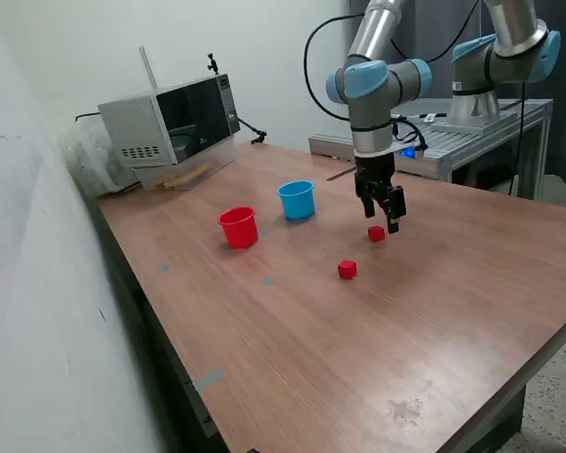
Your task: Place red objects in the red bin, and blue objects in the blue bin.
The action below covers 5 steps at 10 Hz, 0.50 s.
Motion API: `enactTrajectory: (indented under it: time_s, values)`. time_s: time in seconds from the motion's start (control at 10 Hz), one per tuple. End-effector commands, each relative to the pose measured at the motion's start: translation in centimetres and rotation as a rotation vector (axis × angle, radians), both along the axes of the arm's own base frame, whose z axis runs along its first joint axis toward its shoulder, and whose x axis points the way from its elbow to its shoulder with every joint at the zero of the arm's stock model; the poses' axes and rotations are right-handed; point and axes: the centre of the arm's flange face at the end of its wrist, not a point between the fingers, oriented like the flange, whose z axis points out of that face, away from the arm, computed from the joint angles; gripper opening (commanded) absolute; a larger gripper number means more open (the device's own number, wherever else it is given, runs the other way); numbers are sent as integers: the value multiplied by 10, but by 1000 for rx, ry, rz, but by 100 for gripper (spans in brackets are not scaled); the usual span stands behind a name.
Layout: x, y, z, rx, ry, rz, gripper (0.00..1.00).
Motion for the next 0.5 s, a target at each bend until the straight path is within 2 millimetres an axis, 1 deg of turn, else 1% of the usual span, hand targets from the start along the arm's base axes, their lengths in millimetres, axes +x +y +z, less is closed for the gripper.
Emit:
enactTrajectory:
  time_s: [0.0,0.2,0.4]
  values:
    - [2,0,-10,1,-15,10,100]
    - [-2,1,-8,1,-7,36,100]
    - [-1,1,-9,2,-2,38,100]
